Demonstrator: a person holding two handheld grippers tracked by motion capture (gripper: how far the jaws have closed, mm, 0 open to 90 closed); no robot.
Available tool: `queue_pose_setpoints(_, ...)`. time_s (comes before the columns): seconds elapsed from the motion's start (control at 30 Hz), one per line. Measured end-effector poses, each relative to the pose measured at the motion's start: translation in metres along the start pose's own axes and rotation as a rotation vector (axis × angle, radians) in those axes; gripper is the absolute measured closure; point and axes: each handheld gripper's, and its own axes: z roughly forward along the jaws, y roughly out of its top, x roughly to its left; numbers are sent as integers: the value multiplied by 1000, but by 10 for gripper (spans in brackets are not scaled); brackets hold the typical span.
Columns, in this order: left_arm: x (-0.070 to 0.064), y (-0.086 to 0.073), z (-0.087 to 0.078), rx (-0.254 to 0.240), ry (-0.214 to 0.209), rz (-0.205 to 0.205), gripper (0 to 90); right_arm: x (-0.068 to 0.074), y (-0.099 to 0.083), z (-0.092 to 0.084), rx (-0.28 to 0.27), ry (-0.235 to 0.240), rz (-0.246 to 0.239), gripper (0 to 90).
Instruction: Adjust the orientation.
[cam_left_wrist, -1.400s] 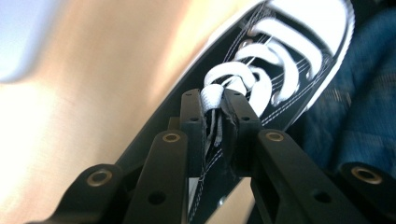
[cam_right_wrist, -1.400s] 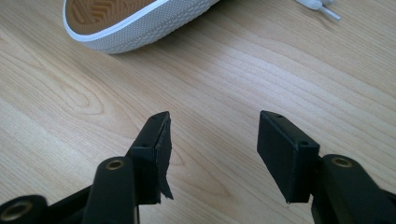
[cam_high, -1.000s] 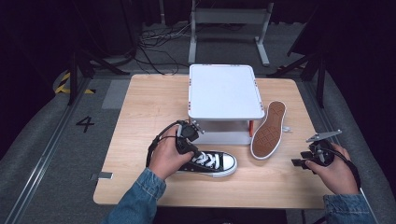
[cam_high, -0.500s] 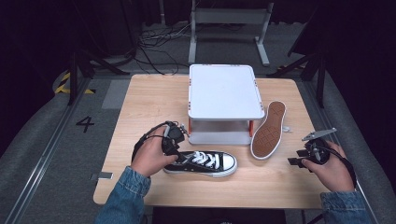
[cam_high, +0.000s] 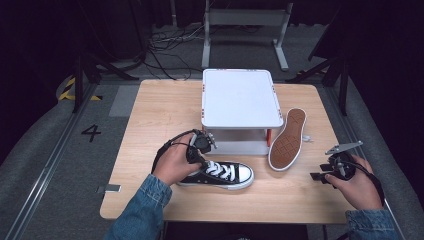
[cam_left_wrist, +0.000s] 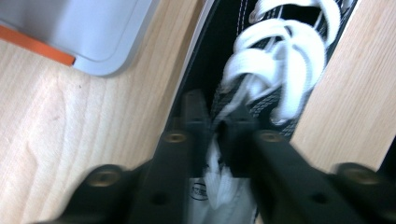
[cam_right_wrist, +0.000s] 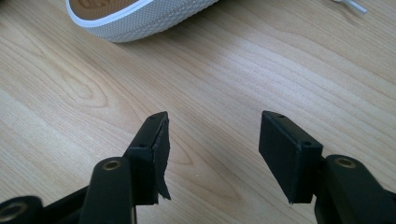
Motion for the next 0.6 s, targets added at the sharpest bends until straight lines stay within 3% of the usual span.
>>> queue_pose_setpoints(0.07, -2, -2, -6, -5, -5, -27, 873, 0, 0, 0, 0, 0, -1, 441)
queue_pose_setpoints(0.17, -5, -11, -16, -32, -68, -76, 880, -1, 1, 0, -4, -1, -3, 441)
queue_pose_setpoints(0.2, -7, -14, -21, -34, -68, -94, 880, -1, 2, -1, -5, -1, -5, 441)
queue_pose_setpoints(0.3, -9, -27, -35, -53, -62, -162, 881, -3, 6, -1, -12, -3, -11, 441)
queue_pose_setpoints(0.47, -8, -63, -60, -81, -8, -302, 880, -3, 19, -1, -32, -1, -29, 441)
queue_pose_setpoints(0.6, 5, -89, -73, -149, 18, -414, 880, -1, 27, 3, -31, 3, -50, 441)
